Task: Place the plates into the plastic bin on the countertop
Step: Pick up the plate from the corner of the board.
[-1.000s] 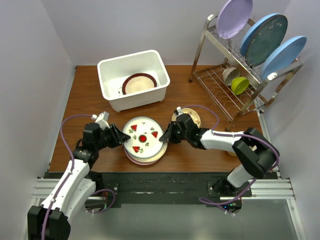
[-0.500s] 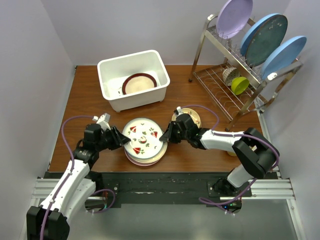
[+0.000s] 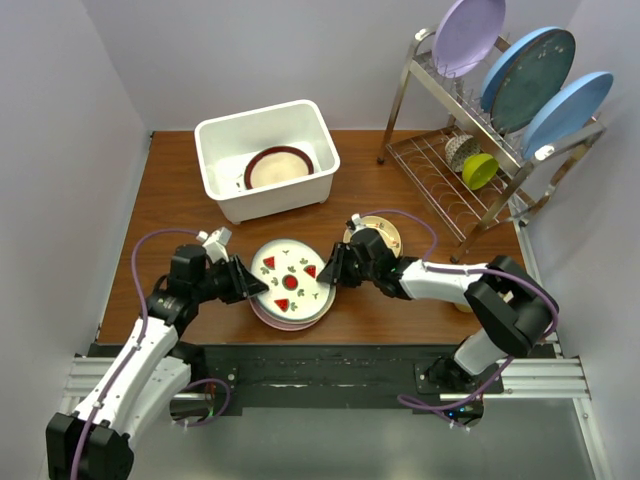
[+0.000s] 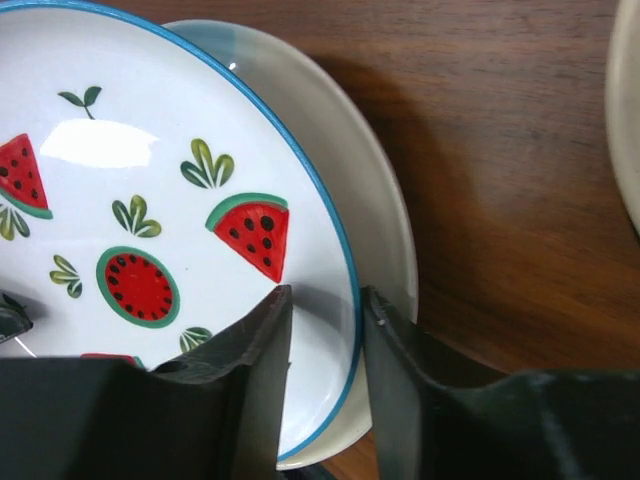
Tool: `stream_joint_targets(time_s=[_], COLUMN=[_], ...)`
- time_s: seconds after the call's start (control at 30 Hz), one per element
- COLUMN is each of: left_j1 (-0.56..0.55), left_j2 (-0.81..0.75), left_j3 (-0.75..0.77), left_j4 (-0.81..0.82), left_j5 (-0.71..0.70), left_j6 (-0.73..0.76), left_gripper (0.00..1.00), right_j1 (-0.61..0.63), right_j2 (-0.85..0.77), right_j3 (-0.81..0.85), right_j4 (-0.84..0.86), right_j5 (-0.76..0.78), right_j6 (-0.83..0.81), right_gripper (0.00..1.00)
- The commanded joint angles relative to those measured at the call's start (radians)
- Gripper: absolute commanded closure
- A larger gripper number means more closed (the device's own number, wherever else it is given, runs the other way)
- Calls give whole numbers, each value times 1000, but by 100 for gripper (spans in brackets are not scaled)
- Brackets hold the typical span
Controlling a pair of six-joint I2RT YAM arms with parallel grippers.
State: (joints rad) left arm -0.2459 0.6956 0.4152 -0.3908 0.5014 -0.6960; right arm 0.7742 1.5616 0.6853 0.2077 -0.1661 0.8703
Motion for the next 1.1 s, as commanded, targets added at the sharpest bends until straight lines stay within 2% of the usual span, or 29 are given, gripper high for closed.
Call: stream_joint_targets(time_s=[0.0, 0.37, 1.07], left_j1=[-27, -27, -27], left_j2=[-2, -1, -10], left_j3=[62, 63, 117], left_j4=[50, 40, -19], left_j5=[141, 115, 28], left_j6=[-2, -3, -19], left_gripper=[100, 100, 100], right_j1=[59, 59, 57], right_j2=[-11, -49, -232], right_j3=[17, 28, 51], right_j4=[-16, -56, -177], right_j5=[-82, -69, -4], right_j6=[-5, -24, -47], right_gripper=[59, 38, 17])
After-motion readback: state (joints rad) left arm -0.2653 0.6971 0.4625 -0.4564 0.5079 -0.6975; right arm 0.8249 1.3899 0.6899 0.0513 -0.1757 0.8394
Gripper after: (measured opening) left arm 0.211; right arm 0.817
